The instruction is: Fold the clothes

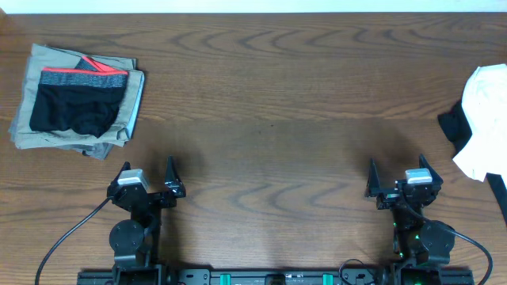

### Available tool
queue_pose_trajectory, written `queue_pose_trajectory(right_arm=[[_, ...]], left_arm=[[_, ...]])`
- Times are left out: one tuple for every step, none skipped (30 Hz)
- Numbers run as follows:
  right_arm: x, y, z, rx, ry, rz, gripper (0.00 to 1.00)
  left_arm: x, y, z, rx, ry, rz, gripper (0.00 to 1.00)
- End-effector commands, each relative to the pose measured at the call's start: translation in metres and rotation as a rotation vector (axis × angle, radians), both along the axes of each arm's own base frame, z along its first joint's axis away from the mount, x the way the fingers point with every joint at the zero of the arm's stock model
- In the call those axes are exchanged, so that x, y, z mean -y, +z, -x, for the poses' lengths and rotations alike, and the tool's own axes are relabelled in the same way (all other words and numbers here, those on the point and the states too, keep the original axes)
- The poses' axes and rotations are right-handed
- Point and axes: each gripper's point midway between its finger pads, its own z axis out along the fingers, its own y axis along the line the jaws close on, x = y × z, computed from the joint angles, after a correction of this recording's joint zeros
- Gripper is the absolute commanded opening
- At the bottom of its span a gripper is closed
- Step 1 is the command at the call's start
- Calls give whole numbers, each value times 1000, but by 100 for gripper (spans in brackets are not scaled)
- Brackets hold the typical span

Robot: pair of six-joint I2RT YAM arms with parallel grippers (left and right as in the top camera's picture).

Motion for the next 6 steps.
queue_pose_trajectory(right_arm=[[3, 0, 0, 1, -14, -8, 99], [3, 0, 0, 1, -14, -8, 99], [3, 0, 0, 1, -14, -8, 99], [3, 0, 0, 1, -14, -8, 99], [3, 0, 0, 1, -14, -8, 99], [3, 0, 0, 1, -14, -8, 99]], left_arm=[[-4, -14, 2, -50, 20, -2, 98], [-4, -14, 2, -50, 20, -2, 98], [-4, -14, 2, -50, 20, -2, 98], [-4, -14, 2, -50, 20, -2, 98], [-4, -14, 2, -50, 20, -2, 98], [-4, -14, 2, -50, 20, -2, 98]])
